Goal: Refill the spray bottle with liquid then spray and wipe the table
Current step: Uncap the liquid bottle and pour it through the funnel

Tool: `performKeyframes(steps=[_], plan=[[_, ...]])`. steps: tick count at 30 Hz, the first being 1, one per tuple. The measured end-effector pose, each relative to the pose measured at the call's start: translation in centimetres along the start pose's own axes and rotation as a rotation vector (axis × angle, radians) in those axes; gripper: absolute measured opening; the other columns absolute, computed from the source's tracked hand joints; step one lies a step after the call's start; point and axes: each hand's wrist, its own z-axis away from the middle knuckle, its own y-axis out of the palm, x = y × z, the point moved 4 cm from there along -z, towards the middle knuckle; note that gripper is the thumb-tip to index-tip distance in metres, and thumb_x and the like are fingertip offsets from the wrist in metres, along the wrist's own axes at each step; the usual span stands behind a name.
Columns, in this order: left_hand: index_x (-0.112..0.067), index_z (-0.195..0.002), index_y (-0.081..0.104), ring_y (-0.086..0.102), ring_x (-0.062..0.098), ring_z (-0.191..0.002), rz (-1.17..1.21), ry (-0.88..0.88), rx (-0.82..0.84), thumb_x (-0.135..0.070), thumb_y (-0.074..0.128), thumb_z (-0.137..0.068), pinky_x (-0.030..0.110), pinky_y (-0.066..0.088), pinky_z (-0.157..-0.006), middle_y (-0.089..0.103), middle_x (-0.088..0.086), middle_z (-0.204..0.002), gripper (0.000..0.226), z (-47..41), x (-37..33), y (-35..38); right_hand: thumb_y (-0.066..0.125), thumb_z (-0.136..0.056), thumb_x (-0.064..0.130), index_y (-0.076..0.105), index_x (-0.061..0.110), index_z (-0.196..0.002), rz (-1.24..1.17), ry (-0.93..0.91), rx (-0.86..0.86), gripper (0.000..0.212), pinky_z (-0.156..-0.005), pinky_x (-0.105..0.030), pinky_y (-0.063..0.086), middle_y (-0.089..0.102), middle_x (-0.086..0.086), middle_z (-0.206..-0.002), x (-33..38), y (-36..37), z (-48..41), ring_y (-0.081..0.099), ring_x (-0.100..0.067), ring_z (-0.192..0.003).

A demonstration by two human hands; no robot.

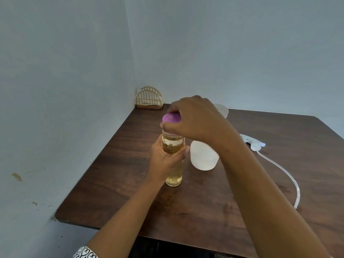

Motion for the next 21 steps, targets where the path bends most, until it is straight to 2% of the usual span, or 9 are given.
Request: performKeyframes(steps=[2, 4, 6, 8, 10, 14, 16, 19, 21], plan=[[0.002, -0.109, 0.061, 0.07, 0.011, -0.085, -0.016, 0.004, -0.001, -0.035, 0.077, -0.063, 0.02, 0.054, -0.072, 0.071, 0.002, -0.091, 0.061, 0.0, 0.0, 0.0, 0.056, -0.088, 0.03, 0.058, 0.025, -0.126, -0.25, -0.082, 0.206, 0.039, -0.079, -0.017, 0.038, 0.058, 0.006, -0.13, -0.1, -0.4, 0.3, 0.05, -0.007, -0.107], [0.004, -0.113, 0.058, 0.07, 0.011, -0.087, -0.019, 0.01, -0.005, -0.037, 0.076, -0.061, 0.02, 0.055, -0.072, 0.07, 0.006, -0.095, 0.069, 0.0, 0.0, 0.0, 0.055, -0.089, 0.025, 0.046, 0.032, -0.137, -0.456, -0.076, 0.274, 0.049, -0.093, -0.017, 0.036, 0.041, 0.011, -0.147, -0.4, -0.8, 0.4, 0.041, -0.007, -0.128], [0.002, -0.115, 0.058, 0.069, 0.014, -0.091, -0.019, 0.004, -0.003, -0.038, 0.077, -0.062, 0.022, 0.056, -0.076, 0.07, 0.007, -0.097, 0.069, -0.1, 0.1, -0.1, 0.059, -0.087, 0.041, 0.047, 0.033, -0.132, -0.456, -0.031, 0.128, 0.048, -0.087, -0.017, 0.039, 0.049, 0.01, -0.139, -1.0, -1.1, 0.3, 0.045, -0.008, -0.125], [0.001, -0.111, 0.059, 0.07, 0.015, -0.088, -0.018, 0.001, 0.001, -0.034, 0.077, -0.064, 0.024, 0.055, -0.076, 0.07, 0.006, -0.093, 0.062, -0.1, 0.0, -0.1, 0.054, -0.078, 0.067, 0.057, 0.024, -0.109, -0.206, 0.046, -0.04, 0.053, -0.079, -0.026, 0.047, 0.065, 0.005, -0.107, -1.0, -1.1, 0.1, 0.059, -0.014, -0.1], [0.0, -0.108, 0.06, 0.07, 0.017, -0.089, -0.024, -0.007, -0.003, -0.031, 0.077, -0.066, 0.025, 0.055, -0.077, 0.071, 0.005, -0.092, 0.055, -0.1, 0.1, -0.1, 0.047, -0.071, 0.079, 0.056, 0.019, -0.095, 0.082, 0.062, -0.069, 0.065, -0.072, -0.031, 0.046, 0.062, 0.003, -0.088, -0.5, -0.6, 0.0, 0.058, -0.017, -0.084], [-0.001, -0.105, 0.061, 0.071, 0.016, -0.081, -0.042, -0.012, 0.001, -0.032, 0.078, -0.066, 0.027, 0.056, -0.072, 0.072, -0.001, -0.086, 0.053, -0.1, 0.1, -0.1, 0.064, -0.081, 0.047, 0.056, 0.022, -0.117, 0.004, -0.132, 0.122, 0.044, -0.078, -0.026, 0.038, 0.06, 0.003, -0.111, -0.2, 0.0, -0.4, 0.053, -0.014, -0.1], [0.004, -0.108, 0.059, 0.07, 0.017, -0.081, -0.048, -0.013, -0.001, -0.035, 0.077, -0.064, 0.028, 0.056, -0.072, 0.071, 0.004, -0.088, 0.061, -0.1, 0.1, 0.0, 0.067, -0.083, 0.031, 0.044, 0.03, -0.136, -0.182, -0.193, 0.318, 0.058, -0.088, -0.024, 0.039, 0.05, 0.007, -0.136, -0.6, -0.5, -0.1, 0.047, -0.01, -0.114], [0.003, -0.112, 0.059, 0.07, 0.019, -0.089, -0.049, -0.013, -0.01, -0.039, 0.076, -0.063, 0.029, 0.056, -0.077, 0.07, 0.01, -0.096, 0.067, -0.1, 0.1, 0.0, 0.067, -0.078, 0.051, 0.032, 0.033, -0.141, -0.26, -0.143, 0.273, 0.074, -0.097, -0.029, 0.041, 0.044, 0.006, -0.145, -1.2, -1.3, 0.4, 0.047, -0.015, -0.124], [0.002, -0.112, 0.059, 0.069, 0.019, -0.092, -0.048, -0.021, -0.007, -0.037, 0.077, -0.064, 0.028, 0.056, -0.08, 0.071, 0.009, -0.096, 0.064, 0.0, 0.0, 0.0, 0.056, -0.072, 0.072, 0.05, 0.023, -0.121, -0.09, -0.034, 0.089, 0.07, -0.086, -0.033, 0.047, 0.062, -0.001, -0.118, -1.1, -1.6, 0.3, 0.058, -0.02, -0.105]])
